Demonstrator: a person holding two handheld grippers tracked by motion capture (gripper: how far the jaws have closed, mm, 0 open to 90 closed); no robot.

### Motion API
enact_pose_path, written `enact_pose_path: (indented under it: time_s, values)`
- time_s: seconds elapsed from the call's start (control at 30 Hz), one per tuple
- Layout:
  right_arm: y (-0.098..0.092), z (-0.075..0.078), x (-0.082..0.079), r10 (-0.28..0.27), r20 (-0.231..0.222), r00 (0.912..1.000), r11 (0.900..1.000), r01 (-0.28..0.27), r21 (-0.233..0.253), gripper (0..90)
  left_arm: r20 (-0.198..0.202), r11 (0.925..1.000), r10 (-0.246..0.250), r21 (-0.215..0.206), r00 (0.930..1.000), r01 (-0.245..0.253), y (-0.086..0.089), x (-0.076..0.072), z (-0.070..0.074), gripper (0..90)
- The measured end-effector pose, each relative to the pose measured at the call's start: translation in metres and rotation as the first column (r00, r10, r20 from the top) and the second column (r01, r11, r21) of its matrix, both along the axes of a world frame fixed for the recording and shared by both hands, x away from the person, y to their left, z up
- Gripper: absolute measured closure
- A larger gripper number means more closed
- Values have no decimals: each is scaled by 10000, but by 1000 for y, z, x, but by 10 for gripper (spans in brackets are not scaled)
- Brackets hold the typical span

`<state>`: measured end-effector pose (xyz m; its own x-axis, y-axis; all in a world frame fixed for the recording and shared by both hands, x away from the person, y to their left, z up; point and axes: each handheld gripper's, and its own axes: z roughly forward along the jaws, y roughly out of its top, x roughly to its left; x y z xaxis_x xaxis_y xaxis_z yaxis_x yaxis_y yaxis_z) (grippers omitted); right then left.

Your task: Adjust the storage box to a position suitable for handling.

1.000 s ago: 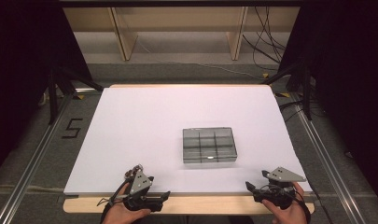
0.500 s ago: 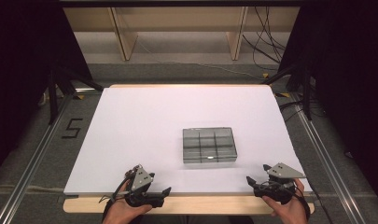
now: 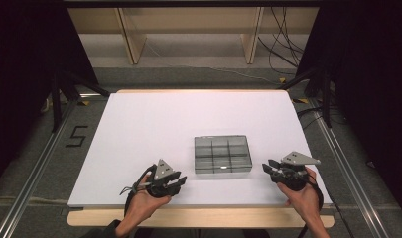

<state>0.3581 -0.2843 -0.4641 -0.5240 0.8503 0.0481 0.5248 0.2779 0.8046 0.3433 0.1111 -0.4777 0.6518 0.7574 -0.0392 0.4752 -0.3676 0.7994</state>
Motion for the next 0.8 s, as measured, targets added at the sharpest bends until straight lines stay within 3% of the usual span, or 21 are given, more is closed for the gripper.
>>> enact_pose_path:
  time_s: [0.03,0.1,0.13,0.23,0.27,0.3,0.37,0.47,0.53,0.6,0.67,0.73,0.8]
  values:
    - [-1,-1,8,217,107,9997,9997,-216,-58,750,31,10000,76,45,10000,-76,-2,4,-1,753]
    - [1,-1,10,-34,-4,10000,10000,34,-73,773,63,9999,162,26,9998,-162,-4,8,-2,780]
    - [1,-4,22,95,-109,9999,9996,-98,-267,822,71,9998,144,157,9999,-145,-6,12,-3,829]
    - [3,-8,31,347,-160,9993,9992,-350,-202,847,149,9996,200,214,9997,-203,-11,22,-3,851]
    - [9,-10,34,358,-479,9982,9992,-366,-158,866,137,9990,225,394,9997,-230,-12,26,-2,852]
    - [9,-10,34,358,-479,9982,9992,-366,-158,866,255,9988,250,426,9994,-260,-14,29,-2,852]
    - [12,-13,42,690,-391,9968,9972,-700,-249,878,172,9995,287,146,9994,-290,-20,35,-2,860]
    - [15,-16,47,721,-515,9961,9967,-738,-327,883,190,9991,162,401,9997,-170,-26,43,-3,862]
    - [18,-17,48,665,-724,9952,9977,-672,-75,886,148,9990,167,406,9998,-173,-28,45,-4,862]
    - [18,-18,50,869,-590,9945,9959,-882,-206,886,229,9992,325,207,9992,-330,-30,47,-6,860]
    - [21,-20,52,951,-616,9936,9953,-959,-98,886,93,9986,230,472,9997,-234,-30,50,-8,859]
    - [24,-19,50,826,-869,9928,9965,-833,-34,886,88,9984,316,475,9995,-320,-32,50,-10,860]
    - [24,-20,50,935,-784,9925,9956,-940,-25,886,-69,9985,255,484,9997,-252,-30,53,-11,859]
